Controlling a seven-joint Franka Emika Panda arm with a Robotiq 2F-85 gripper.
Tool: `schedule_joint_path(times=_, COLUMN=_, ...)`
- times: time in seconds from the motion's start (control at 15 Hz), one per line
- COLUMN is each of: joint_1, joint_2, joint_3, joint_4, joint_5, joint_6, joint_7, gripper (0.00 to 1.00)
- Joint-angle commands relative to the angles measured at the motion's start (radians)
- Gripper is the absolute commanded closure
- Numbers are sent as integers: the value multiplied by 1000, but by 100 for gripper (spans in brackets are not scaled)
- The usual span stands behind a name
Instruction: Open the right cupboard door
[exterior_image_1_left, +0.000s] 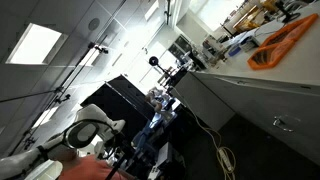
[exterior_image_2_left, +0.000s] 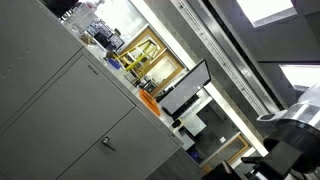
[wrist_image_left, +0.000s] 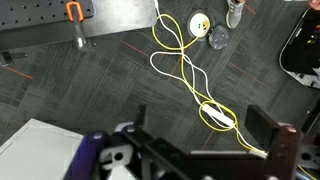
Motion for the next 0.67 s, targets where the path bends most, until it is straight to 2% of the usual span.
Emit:
schedule_joint_path(times=0.0, joint_1=-13, joint_2=-1, joint_3=10, joint_4=2, joint_5=6, joint_6=-6, joint_7=-6, gripper=0)
schedule_joint_path(times=0.27, joint_1=-19, joint_2=1, joint_3=10, joint_4=4, joint_5=-4, joint_6=9, joint_7=-11, gripper=0)
schedule_joint_path(times=0.6, joint_1=-59, joint_2=29, joint_3=2, joint_4=31, joint_5=-158, joint_6=77, joint_7=-109, gripper=0)
